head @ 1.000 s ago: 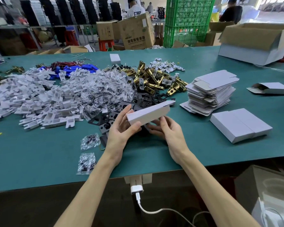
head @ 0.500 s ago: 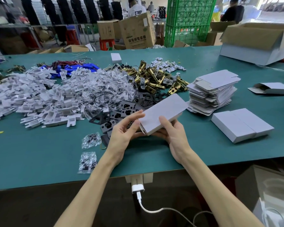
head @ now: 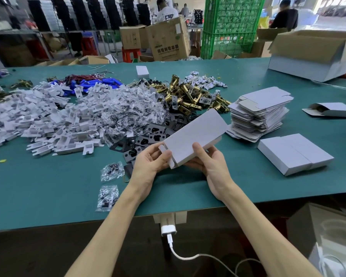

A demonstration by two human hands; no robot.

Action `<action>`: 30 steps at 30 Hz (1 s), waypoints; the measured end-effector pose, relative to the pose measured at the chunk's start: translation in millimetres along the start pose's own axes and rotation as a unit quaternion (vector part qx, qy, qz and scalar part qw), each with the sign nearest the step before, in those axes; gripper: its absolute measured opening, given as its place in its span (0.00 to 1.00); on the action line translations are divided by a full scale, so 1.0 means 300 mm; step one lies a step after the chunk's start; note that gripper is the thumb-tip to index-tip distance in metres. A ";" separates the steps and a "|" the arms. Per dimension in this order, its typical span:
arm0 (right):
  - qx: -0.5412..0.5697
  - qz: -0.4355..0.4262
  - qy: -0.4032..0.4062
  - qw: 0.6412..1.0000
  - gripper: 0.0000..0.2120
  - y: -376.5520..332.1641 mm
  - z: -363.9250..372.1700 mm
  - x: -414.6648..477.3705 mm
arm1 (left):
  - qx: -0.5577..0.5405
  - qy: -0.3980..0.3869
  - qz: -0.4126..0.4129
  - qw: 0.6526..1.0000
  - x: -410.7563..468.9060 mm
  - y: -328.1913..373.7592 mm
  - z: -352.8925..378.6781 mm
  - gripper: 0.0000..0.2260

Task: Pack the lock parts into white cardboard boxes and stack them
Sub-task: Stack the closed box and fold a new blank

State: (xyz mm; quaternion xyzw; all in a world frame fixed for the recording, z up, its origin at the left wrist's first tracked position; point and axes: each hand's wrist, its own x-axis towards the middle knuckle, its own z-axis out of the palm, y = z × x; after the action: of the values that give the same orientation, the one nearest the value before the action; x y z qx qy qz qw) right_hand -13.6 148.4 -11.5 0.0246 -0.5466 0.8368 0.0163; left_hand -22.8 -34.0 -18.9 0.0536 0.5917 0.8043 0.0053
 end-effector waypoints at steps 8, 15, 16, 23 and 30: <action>-0.008 0.010 -0.013 1.000 0.20 0.005 -0.008 0.001 | 0.013 0.010 0.002 1.000 0.001 -0.002 0.005 0.24; -0.033 -0.006 -0.049 0.998 0.15 0.008 -0.004 -0.003 | 0.046 0.050 0.002 0.998 0.011 -0.013 0.003 0.16; -0.037 -0.007 -0.054 0.998 0.15 0.007 -0.005 -0.004 | 0.050 0.056 0.002 0.997 0.011 -0.014 0.003 0.16; -0.099 -0.019 -0.082 0.991 0.16 0.012 0.004 -0.015 | 0.042 0.086 0.002 0.995 0.009 -0.013 -0.002 0.12; -0.124 -0.027 -0.085 0.988 0.13 0.016 0.010 -0.019 | 0.054 0.090 -0.004 0.994 0.009 -0.011 0.001 0.14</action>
State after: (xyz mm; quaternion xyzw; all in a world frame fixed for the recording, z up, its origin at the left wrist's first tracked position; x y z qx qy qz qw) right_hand -8.3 143.8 -15.0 0.1078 -0.6444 0.7570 -0.0050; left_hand -25.7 -32.3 -21.8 -0.0213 0.6328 0.7726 -0.0472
